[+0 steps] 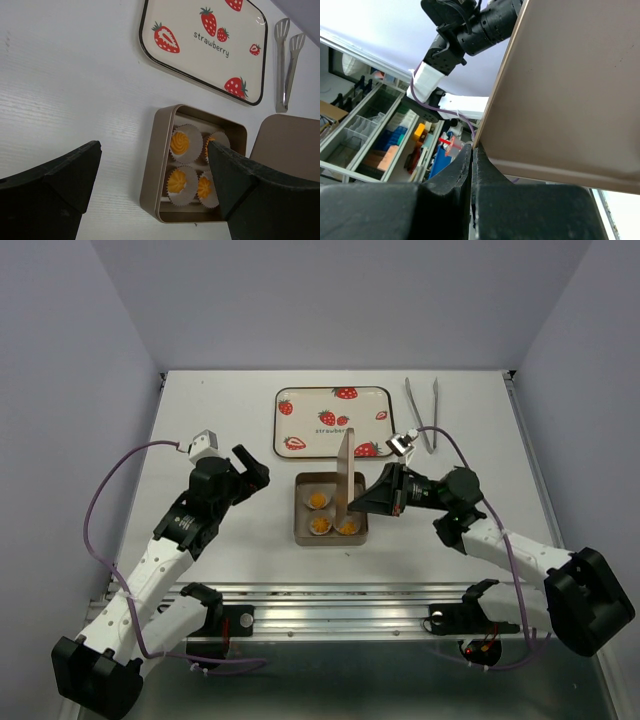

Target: Pack the cookies

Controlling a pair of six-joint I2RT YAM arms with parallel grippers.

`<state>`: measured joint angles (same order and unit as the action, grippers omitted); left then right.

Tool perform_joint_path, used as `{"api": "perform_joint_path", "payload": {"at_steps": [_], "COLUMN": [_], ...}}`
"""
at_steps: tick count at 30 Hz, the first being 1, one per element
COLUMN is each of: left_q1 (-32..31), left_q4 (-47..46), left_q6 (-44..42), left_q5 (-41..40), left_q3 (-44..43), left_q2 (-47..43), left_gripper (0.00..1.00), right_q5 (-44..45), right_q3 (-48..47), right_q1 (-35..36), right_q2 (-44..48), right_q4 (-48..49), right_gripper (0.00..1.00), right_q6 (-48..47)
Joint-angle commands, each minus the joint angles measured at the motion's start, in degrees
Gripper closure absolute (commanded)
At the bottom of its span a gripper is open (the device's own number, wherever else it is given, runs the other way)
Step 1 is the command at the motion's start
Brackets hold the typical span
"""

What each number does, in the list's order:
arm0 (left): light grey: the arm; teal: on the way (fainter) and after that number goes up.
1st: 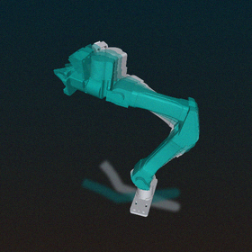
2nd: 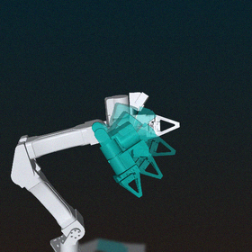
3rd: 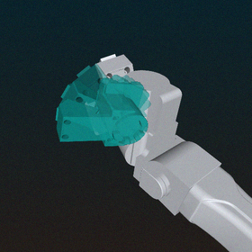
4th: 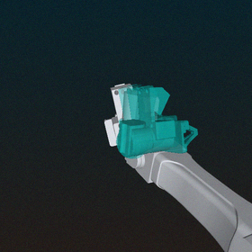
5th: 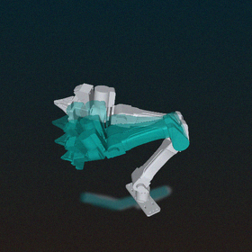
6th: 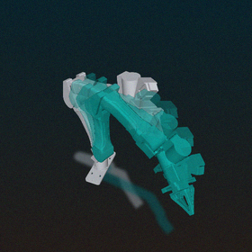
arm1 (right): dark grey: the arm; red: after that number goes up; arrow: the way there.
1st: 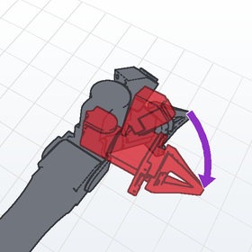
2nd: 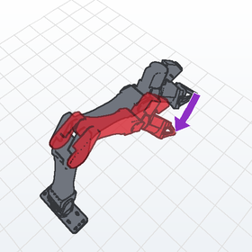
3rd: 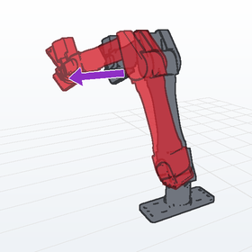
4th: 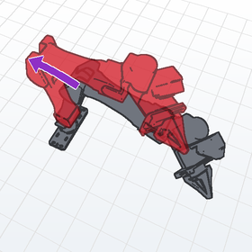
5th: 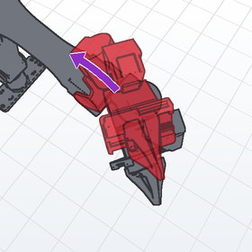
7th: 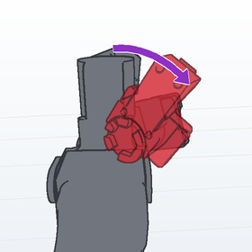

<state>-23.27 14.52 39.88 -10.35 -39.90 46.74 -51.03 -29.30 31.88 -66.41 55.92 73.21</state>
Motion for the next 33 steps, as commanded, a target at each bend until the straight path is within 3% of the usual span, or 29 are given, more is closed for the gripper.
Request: {"api": "perform_joint_path", "payload": {"at_steps": [1, 20, 33], "left_q1": [-0.2, -0.29, -0.29], "left_q4": [-0.37, -0.81, -0.64], "left_q6": [-0.94, -1.12, -1.12], "left_q5": [-0.9, -0.9, -1.69], "left_q3": [-2.2, -1.76, -2.11], "left_q2": [-0.69, 0.28, 1.51], "left_gripper": [0.01, 0.01, 0.01], "right_q5": [0.66, 3.3, 1.9], "right_q3": [1.87, 13.21, 23.76], "right_q1": [-0.24, -2.34, -7.01], "right_q2": [0.49, 11.75, 6.74], "right_q4": [8.76, 8.76, 35.19], "right_gripper": [0.99, 0.99, 0.99], "right_q6": [2.11, 2.46, 15.91]}}
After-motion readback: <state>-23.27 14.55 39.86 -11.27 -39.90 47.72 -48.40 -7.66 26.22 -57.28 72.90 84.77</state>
